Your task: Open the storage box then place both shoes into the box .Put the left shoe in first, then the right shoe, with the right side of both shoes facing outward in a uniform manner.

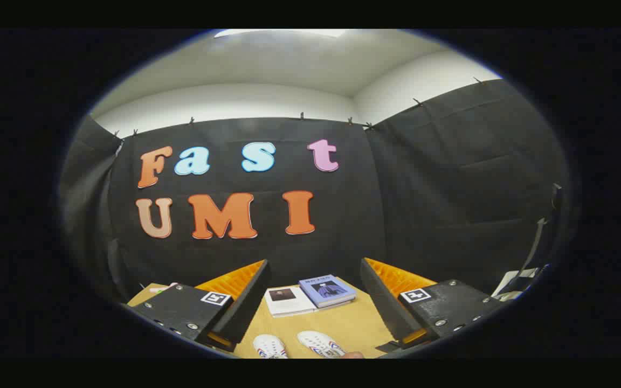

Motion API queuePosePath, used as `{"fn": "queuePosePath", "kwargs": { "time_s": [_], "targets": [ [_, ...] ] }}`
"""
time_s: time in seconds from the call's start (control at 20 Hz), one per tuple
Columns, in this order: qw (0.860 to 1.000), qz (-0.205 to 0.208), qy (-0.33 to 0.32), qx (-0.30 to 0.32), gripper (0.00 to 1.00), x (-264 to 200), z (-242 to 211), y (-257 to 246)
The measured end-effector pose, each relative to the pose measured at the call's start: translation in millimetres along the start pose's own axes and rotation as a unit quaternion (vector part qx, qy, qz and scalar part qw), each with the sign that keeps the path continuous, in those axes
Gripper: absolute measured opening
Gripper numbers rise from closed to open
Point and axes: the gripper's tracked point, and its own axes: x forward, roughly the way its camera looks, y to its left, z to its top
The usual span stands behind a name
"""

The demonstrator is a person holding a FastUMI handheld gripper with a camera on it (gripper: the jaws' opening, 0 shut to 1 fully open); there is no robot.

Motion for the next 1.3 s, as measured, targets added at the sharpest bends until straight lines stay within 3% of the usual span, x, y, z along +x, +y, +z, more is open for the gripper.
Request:
{"fn": "queuePosePath", "kwargs": {
  "time_s": [0.25, 0.45, 0.7, 1.3],
  "targets": [
    [0.999, 0.046, 0.0, -0.005, 0.98, 26, 4, 10],
    [0.999, 0.034, 0.001, -0.015, 0.99, 38, 4, -15],
    [0.999, 0.048, -0.003, 0.002, 0.98, 47, 1, -27],
    [0.995, 0.085, 0.032, 0.038, 0.98, 45, -24, -6]
  ]
}}
